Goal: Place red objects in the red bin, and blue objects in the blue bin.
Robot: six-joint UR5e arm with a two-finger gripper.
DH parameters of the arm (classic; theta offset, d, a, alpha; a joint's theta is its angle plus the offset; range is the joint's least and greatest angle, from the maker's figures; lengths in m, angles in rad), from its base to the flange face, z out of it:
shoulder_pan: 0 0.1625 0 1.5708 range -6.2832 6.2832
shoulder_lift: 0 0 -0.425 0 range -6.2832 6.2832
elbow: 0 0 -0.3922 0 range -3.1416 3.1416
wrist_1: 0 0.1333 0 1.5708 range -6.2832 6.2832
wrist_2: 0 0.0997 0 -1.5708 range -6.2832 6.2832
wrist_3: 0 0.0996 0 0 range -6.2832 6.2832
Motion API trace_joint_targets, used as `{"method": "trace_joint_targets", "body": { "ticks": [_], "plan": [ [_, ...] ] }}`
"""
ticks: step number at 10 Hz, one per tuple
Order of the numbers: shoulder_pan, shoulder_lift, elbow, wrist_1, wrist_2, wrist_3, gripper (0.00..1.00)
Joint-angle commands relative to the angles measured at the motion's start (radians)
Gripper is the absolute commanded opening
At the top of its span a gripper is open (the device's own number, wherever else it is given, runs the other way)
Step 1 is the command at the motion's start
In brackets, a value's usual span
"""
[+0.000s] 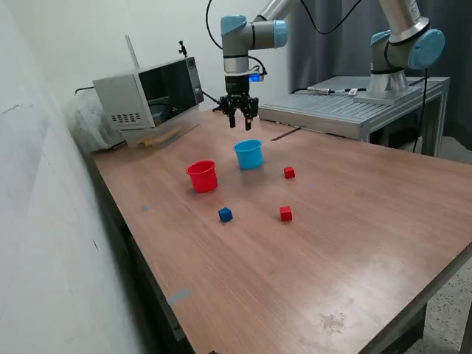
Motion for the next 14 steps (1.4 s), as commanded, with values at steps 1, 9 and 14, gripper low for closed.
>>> {"method": "trace_joint_targets", "body": {
  "ticks": [1,9,14],
  "plan": [
    [0.010,-0.030,0.015,0.008,0.000,0.004,1.00],
    [0.359,-0.276,-0.115,0.307,-0.012,0.572,1.00],
    [0.403,0.078,-0.491,0.327,-0.014,0.697,1.00]
  ]
}}
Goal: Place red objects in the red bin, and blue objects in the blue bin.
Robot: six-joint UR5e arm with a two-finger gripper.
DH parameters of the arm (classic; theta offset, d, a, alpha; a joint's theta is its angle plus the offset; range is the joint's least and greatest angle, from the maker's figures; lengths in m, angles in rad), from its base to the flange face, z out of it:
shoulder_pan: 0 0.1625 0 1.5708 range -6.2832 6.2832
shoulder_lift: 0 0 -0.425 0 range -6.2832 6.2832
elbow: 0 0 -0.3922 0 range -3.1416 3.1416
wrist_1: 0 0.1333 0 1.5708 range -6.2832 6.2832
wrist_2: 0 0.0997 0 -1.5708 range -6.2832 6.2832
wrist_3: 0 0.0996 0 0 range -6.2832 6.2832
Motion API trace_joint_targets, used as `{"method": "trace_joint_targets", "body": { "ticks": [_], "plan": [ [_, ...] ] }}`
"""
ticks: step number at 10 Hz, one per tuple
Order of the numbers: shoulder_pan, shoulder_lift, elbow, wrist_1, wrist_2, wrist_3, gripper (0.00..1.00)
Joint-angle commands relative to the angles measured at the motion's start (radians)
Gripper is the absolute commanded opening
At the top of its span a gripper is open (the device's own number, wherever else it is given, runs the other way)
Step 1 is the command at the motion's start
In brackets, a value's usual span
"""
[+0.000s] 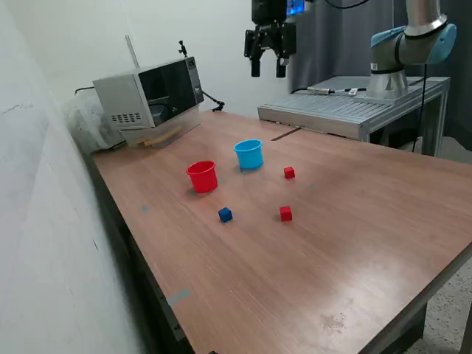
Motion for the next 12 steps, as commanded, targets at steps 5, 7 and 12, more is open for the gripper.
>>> {"method": "trace_joint_targets", "body": {
  "ticks": [5,7,12],
  "plan": [
    [0.007,0.378,-0.237,-0.122,-0.001,-0.005,1.00],
    [0.007,0.455,-0.240,-0.189,-0.004,-0.040,1.00],
    [-0.002,0.527,-0.247,-0.280,-0.004,-0.091,1.00]
  ]
}}
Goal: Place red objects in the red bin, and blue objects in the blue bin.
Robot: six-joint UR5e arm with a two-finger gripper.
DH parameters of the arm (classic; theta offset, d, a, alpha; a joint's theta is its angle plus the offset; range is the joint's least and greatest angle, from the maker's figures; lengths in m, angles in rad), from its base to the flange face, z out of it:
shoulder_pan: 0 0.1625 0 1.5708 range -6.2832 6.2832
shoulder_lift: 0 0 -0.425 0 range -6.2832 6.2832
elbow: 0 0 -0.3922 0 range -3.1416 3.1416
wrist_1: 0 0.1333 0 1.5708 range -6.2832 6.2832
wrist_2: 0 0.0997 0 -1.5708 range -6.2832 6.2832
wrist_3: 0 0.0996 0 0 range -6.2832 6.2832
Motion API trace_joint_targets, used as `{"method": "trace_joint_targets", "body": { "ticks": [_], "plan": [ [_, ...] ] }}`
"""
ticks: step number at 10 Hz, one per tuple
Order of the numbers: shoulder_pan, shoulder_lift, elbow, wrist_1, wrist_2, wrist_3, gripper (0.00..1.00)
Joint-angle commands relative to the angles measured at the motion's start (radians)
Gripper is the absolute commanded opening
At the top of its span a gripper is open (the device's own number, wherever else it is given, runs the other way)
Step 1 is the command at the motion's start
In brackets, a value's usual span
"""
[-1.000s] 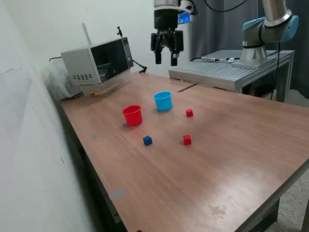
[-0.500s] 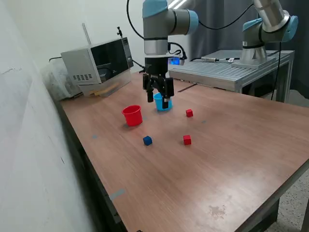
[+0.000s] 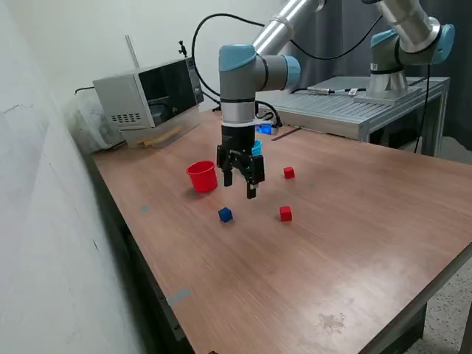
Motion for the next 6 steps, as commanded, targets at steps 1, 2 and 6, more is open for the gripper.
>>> {"method": "trace_joint_targets", "body": {
  "ticks": [1,2,6],
  "plan": [
    [-0.005,0.030,-0.005,-0.036,0.000,-0.024,1.00],
    [-0.008,0.045,-0.006,-0.048,0.000,-0.048,1.00],
    [-0.026,0.079,-0.023,-0.072,-0.002,-0.088,1.00]
  ]
}}
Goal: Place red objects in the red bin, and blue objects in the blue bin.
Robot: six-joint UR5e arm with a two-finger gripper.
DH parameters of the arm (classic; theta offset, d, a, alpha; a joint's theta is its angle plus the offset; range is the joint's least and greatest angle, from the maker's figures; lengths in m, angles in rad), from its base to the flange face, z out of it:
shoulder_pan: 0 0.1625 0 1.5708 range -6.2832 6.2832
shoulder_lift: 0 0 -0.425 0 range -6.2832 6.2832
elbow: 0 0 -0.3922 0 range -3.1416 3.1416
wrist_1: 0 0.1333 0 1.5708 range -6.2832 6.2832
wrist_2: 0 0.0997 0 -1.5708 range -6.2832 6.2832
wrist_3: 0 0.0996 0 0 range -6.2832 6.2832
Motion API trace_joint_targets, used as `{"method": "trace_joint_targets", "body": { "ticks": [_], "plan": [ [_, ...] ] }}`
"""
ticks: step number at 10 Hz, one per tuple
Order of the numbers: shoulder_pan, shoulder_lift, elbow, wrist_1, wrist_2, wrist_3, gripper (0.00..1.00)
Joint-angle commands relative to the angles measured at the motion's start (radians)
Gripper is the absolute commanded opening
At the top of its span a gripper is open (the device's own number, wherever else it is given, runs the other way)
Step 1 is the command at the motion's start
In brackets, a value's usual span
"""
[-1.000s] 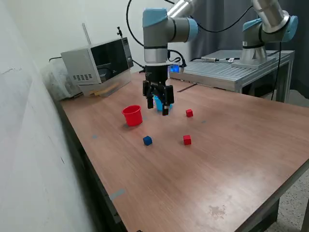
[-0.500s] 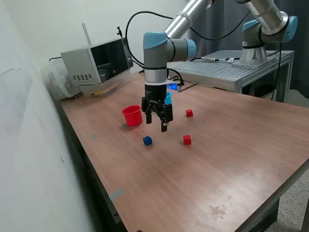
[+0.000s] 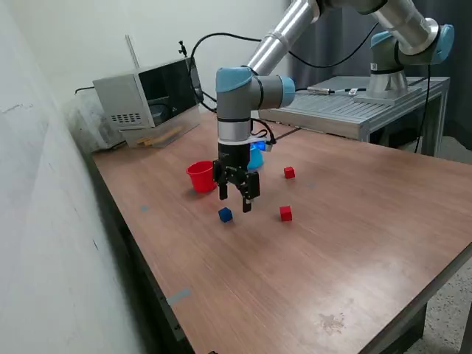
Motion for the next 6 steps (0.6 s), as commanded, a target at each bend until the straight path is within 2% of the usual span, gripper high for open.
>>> {"method": "trace_joint_targets", "body": {
  "ticks": [1,6],
  "plan": [
    [-0.011,0.011,-0.012,-0.015,-0.002,-0.021,1.00],
    [-0.014,0.030,-0.029,-0.026,-0.002,-0.041,1.00]
  ]
}}
